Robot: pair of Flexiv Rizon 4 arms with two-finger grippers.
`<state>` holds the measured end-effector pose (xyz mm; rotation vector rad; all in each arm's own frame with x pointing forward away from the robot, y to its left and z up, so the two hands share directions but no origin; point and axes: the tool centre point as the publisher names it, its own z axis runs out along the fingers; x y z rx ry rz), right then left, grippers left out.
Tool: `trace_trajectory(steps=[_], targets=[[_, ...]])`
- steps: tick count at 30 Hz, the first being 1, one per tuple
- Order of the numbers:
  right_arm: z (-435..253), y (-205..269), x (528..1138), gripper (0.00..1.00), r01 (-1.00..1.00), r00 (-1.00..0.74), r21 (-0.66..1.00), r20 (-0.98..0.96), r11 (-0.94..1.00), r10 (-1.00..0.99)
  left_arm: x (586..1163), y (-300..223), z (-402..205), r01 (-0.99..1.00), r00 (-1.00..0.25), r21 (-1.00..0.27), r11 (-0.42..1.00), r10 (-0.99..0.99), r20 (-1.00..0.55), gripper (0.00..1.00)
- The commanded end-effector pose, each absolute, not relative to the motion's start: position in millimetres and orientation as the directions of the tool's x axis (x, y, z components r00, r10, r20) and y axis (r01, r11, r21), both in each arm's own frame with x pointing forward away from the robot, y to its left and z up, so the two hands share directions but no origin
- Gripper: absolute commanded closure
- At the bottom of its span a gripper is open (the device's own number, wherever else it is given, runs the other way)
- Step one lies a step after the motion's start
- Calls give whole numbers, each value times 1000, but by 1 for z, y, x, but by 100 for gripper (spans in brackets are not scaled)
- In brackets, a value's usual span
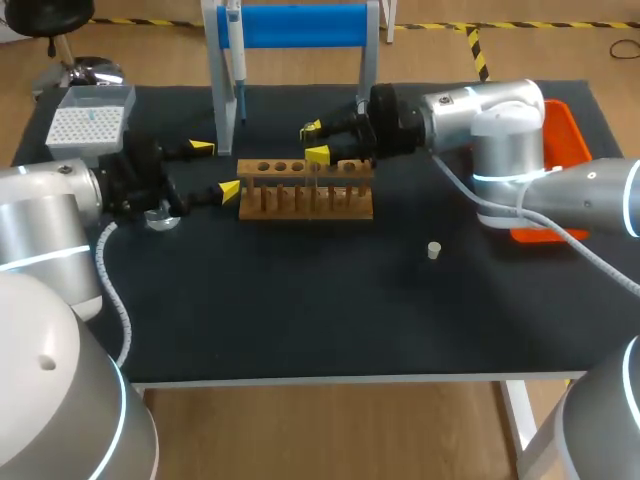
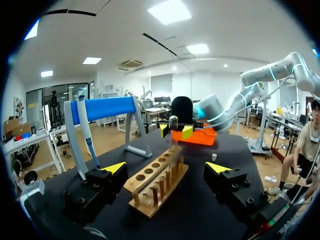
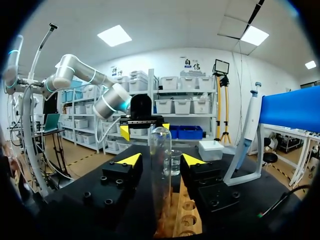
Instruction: Invert the test tube, pick up the pipette, mount the tip to pipette, aspirate from beaker and dispense into the tube, eject the tip, return the pipette, and cap with the stopper.
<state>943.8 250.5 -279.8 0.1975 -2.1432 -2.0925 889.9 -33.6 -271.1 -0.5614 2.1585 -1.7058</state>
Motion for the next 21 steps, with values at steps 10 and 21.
trace_trajectory(steps=[10, 21], targets=[[-281, 254, 942, 56, -11, -982, 1000, -6, 24, -187, 889, -35, -271, -100, -864, -974, 204, -503, -17, 0], [-281, 256, 940, 61, -10, -983, 1000, -6, 23, -182, 889, -35, -271, -100, -864, -974, 204, -503, -17, 0]])
